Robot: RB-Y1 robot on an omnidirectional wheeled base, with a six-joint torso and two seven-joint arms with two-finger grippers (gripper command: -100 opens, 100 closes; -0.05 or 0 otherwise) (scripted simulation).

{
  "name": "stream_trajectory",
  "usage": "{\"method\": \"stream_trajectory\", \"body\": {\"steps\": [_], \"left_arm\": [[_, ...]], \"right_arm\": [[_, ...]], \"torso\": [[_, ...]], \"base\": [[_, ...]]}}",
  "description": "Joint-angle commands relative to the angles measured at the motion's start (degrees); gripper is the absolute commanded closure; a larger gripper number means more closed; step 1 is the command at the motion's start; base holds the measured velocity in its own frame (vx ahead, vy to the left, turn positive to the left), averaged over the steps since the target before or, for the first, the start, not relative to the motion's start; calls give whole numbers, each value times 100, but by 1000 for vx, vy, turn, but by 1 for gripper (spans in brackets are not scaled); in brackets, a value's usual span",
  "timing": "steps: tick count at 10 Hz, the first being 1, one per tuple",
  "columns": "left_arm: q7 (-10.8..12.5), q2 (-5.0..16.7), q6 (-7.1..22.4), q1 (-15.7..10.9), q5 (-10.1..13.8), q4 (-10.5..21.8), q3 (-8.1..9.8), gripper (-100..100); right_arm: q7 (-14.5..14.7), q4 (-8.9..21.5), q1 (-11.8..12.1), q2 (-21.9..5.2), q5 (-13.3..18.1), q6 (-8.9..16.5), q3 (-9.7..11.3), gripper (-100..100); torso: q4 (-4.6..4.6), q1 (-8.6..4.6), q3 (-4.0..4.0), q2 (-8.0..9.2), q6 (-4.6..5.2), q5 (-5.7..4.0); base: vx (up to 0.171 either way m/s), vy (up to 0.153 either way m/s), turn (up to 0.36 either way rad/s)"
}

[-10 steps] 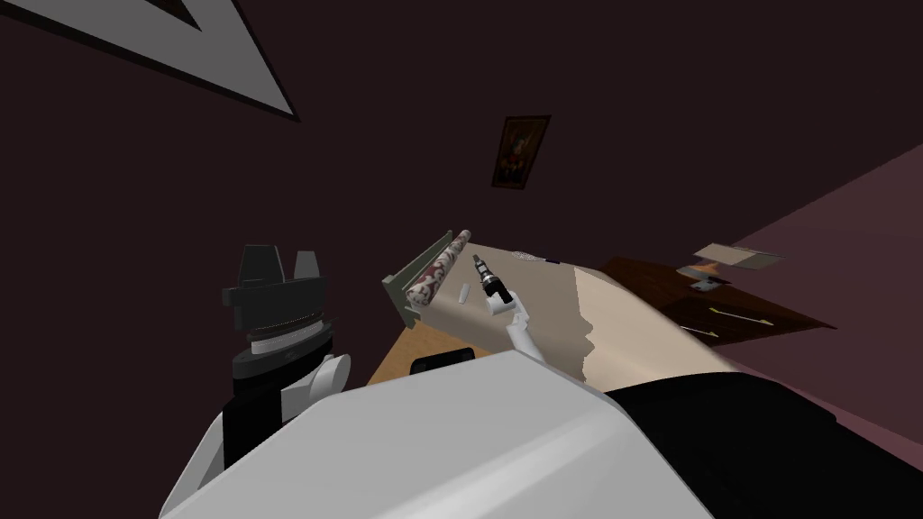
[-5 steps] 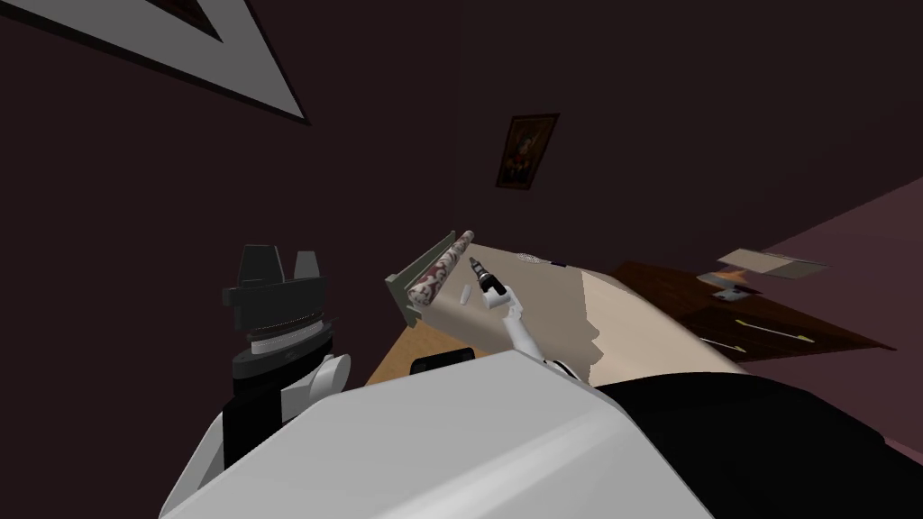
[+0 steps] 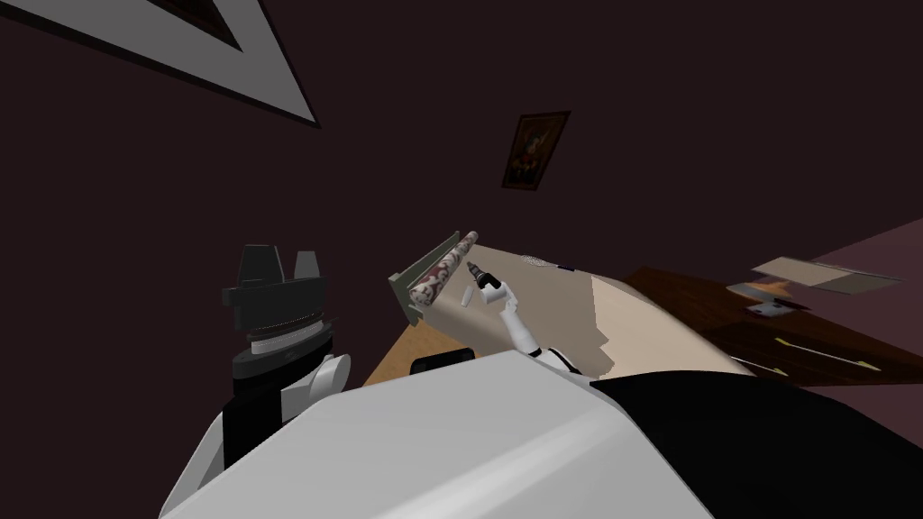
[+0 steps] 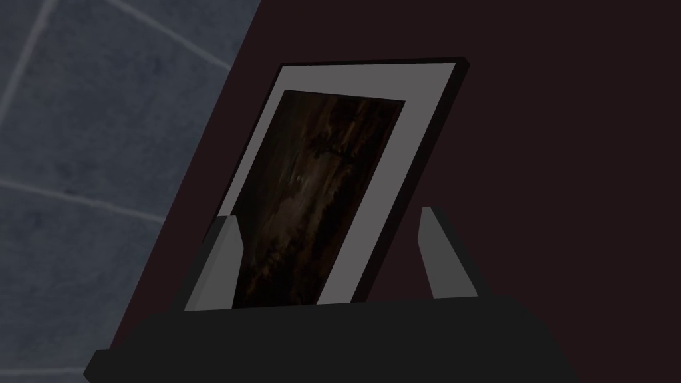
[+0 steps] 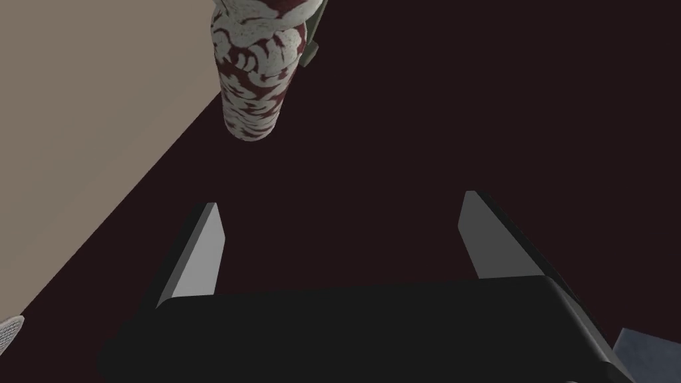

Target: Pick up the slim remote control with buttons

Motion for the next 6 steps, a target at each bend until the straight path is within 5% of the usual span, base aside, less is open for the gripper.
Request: {"method": "stream_trajectory", "body": {"steps": [1, 3, 5, 6], "left_arm": [[0, 0, 0, 0, 0, 0, 0, 0], [0, 0, 0, 0, 0, 0, 0, 0], [0, 0, 0, 0, 0, 0, 0, 0], [0, 0, 0, 0, 0, 0, 0, 0]], "right_arm": [[162, 286, -286, -35, -121, 286, 57, -100], [292, 634, -540, -68, -236, 586, 104, -100], [292, 856, -540, -68, -236, 704, 104, -100], [415, 1038, -768, -97, -353, 983, 149, -100]], "torso": [[0, 0, 0, 0, 0, 0], [0, 3, 0, 0, 0, 1], [0, 2, 0, 0, 2, 1], [1, 5, 2, 3, 2, 1]], "base": [[19, -26, 124], [19, -22, 105], [16, -17, 15], [16, -15, 124]]}}
